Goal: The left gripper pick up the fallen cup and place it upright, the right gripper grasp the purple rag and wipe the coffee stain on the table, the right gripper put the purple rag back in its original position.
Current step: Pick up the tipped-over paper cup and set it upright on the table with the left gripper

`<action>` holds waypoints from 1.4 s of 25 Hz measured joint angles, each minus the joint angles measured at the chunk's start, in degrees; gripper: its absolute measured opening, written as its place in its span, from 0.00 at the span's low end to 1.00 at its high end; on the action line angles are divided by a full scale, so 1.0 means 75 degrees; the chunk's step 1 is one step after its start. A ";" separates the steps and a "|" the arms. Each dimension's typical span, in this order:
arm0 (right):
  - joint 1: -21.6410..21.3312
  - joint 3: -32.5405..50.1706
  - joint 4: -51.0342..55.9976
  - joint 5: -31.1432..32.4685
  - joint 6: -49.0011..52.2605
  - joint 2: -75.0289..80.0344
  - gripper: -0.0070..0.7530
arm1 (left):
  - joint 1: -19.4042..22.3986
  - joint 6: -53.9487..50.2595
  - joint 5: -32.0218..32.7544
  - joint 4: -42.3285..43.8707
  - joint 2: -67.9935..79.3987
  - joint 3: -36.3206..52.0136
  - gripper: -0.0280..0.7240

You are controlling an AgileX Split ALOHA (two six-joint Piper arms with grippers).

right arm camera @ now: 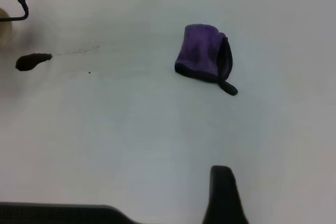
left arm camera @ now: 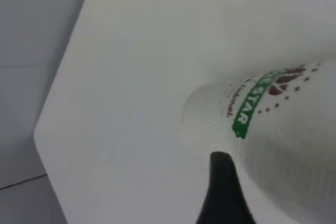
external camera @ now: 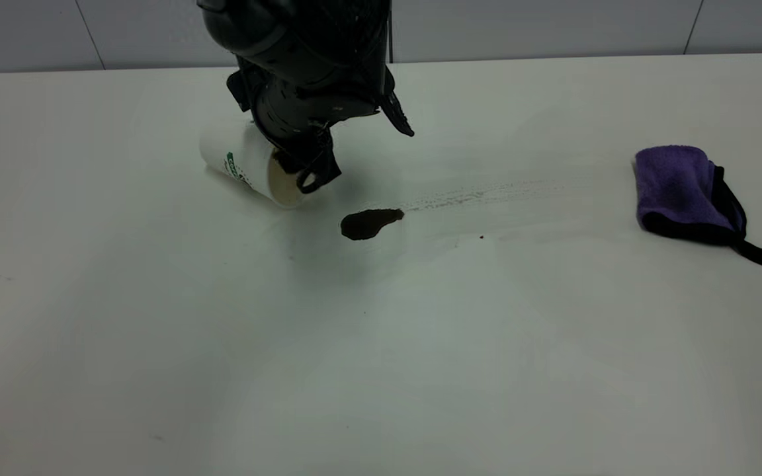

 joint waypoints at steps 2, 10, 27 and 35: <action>0.0000 0.0000 0.0008 0.0000 0.0000 0.0000 0.75 | 0.0128 -0.0036 0.0165 0.0274 0.0035 -0.0009 0.65; 0.0000 0.0000 0.0026 0.0000 0.0000 0.0000 0.75 | 0.0388 0.0292 0.0482 -0.0039 -0.0452 -0.0009 0.06; 0.0000 0.0000 0.0026 0.0000 0.0000 0.0000 0.75 | 0.3550 0.6864 -0.0431 -1.0124 -0.2721 -0.0009 0.05; 0.0000 0.0000 0.0026 0.0000 0.0000 0.0000 0.75 | 0.4449 0.8382 -0.0598 -1.2676 -0.1795 -0.0009 0.06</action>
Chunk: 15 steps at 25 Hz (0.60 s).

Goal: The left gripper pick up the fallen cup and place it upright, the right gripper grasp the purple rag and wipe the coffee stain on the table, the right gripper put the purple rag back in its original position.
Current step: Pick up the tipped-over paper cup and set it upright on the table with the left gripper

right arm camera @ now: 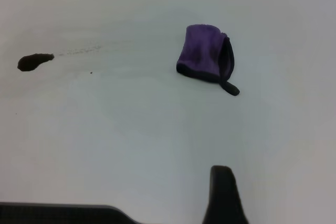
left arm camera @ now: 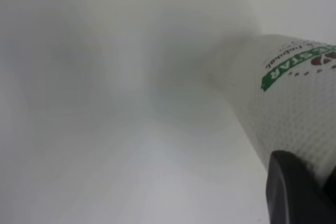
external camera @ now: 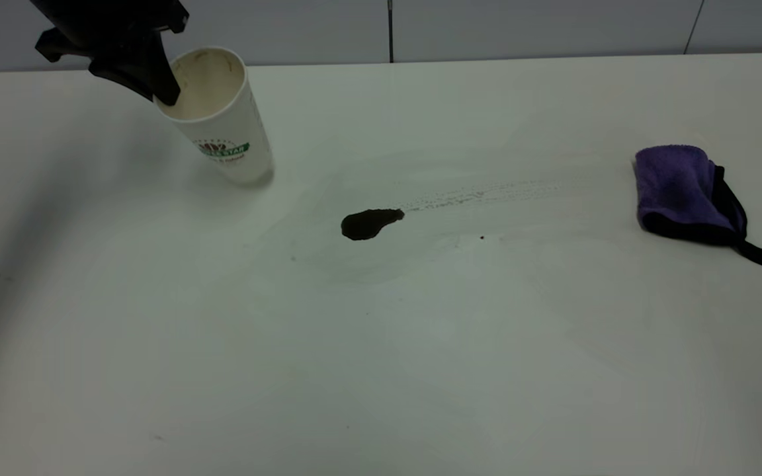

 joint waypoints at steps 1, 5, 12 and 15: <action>0.0000 0.0000 0.0000 0.0000 0.0000 0.0000 0.75 | 0.0018 0.0058 -0.0020 -0.0056 0.0088 0.0000 0.07; 0.0000 0.0000 0.0000 0.0000 0.0000 0.0000 0.75 | 0.0016 0.0115 -0.0207 -0.0246 0.0289 0.0000 0.13; 0.0000 0.0000 0.0000 0.0000 0.0000 0.0000 0.75 | 0.0016 0.0129 -0.0358 -0.0394 0.0382 0.0000 0.51; 0.0000 0.0000 0.0000 0.0000 0.0000 0.0000 0.75 | 0.0016 0.0176 -0.0320 -0.0323 0.0176 0.0000 0.77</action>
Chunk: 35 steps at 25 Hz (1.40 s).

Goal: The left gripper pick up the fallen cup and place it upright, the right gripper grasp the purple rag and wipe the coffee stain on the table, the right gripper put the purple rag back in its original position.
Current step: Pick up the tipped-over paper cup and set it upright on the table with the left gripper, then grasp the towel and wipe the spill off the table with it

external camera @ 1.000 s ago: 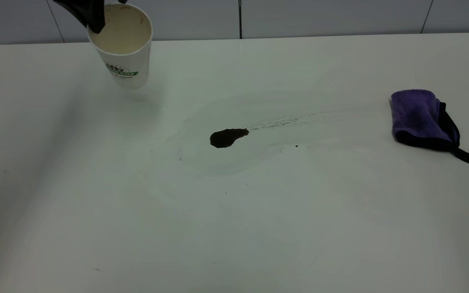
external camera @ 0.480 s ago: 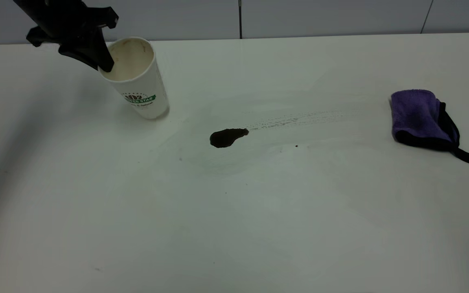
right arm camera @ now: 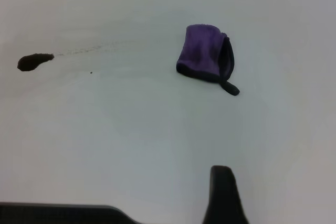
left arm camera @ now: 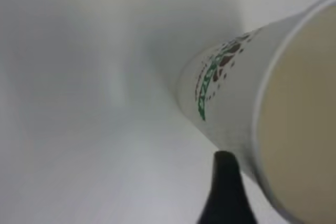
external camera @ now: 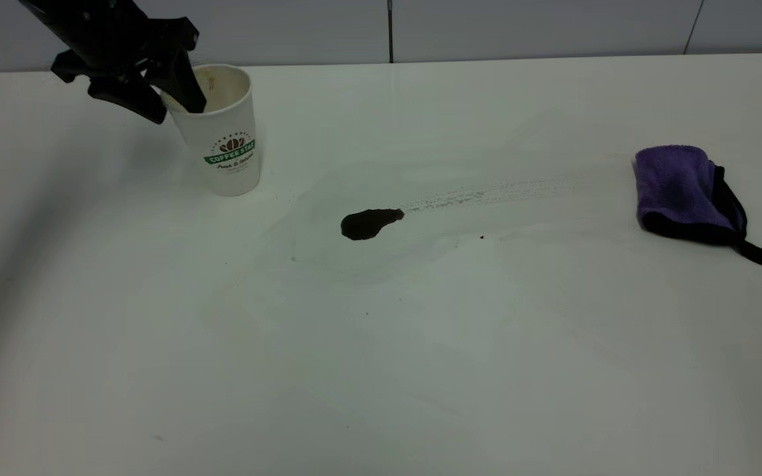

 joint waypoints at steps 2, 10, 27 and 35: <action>0.0000 0.0000 0.0000 0.0000 0.0000 0.0000 0.75 | 0.0000 0.0016 0.0139 0.0223 -0.0298 0.0000 0.93; 0.0000 0.0000 0.0000 0.0000 0.0000 0.0000 0.75 | 0.0000 0.0031 0.1404 0.1196 -0.2114 0.0000 0.96; 0.0000 0.0000 0.0006 0.0000 0.0000 0.0000 0.75 | 0.0000 -0.2056 0.4197 0.3370 -0.5246 0.0169 0.88; 0.0000 0.0000 0.0006 0.0000 0.0000 0.0000 0.75 | 0.0000 -0.2881 0.4197 0.3477 -0.6960 0.1785 0.84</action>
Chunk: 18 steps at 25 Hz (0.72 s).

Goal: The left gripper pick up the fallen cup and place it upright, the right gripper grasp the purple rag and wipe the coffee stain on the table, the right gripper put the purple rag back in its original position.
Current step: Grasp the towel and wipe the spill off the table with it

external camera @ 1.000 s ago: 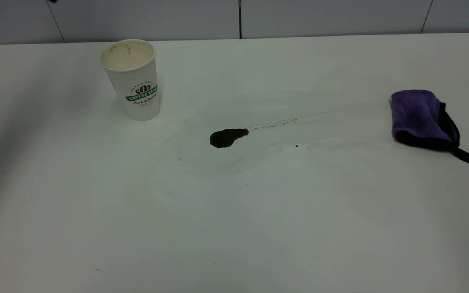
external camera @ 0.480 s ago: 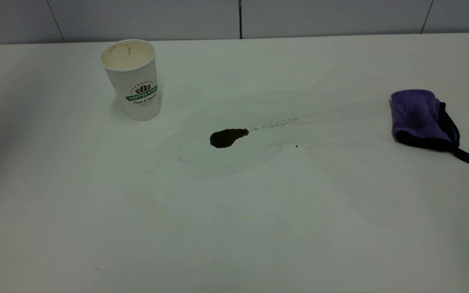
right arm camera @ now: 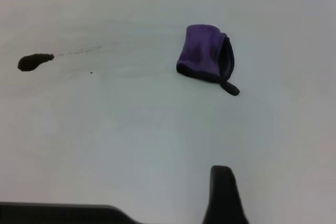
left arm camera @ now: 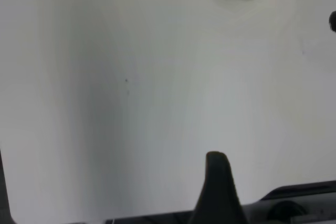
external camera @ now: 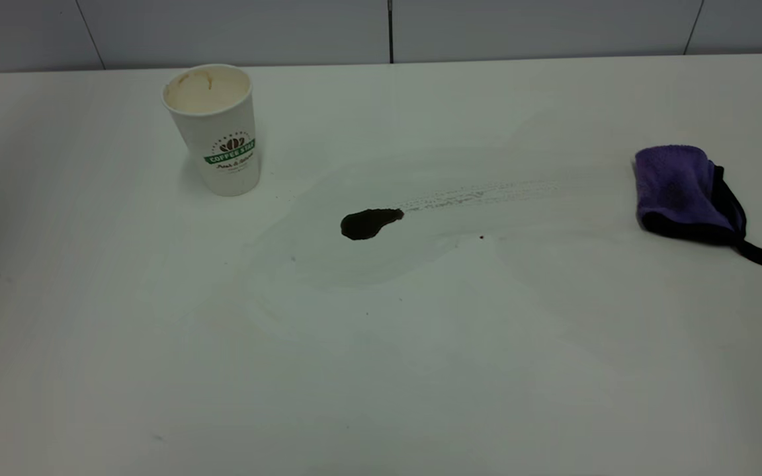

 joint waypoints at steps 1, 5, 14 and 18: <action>0.0000 0.0000 0.0000 0.0000 0.0000 0.0000 0.75 | 0.0000 -0.0056 0.0000 0.0046 -0.0302 0.0286 0.83; 0.0000 0.0000 0.0000 0.0000 0.0000 0.0000 0.75 | 0.0000 -0.0111 0.0000 0.0106 -0.1402 0.1217 0.79; 0.0000 0.0000 0.0000 0.0000 0.0000 0.0000 0.75 | 0.0000 -0.0169 0.0000 0.0106 -0.3782 0.2600 0.76; 0.0000 0.0000 0.0000 0.0000 0.0000 0.0000 0.75 | 0.0000 -0.0100 0.0000 0.0169 -0.4966 0.2868 0.75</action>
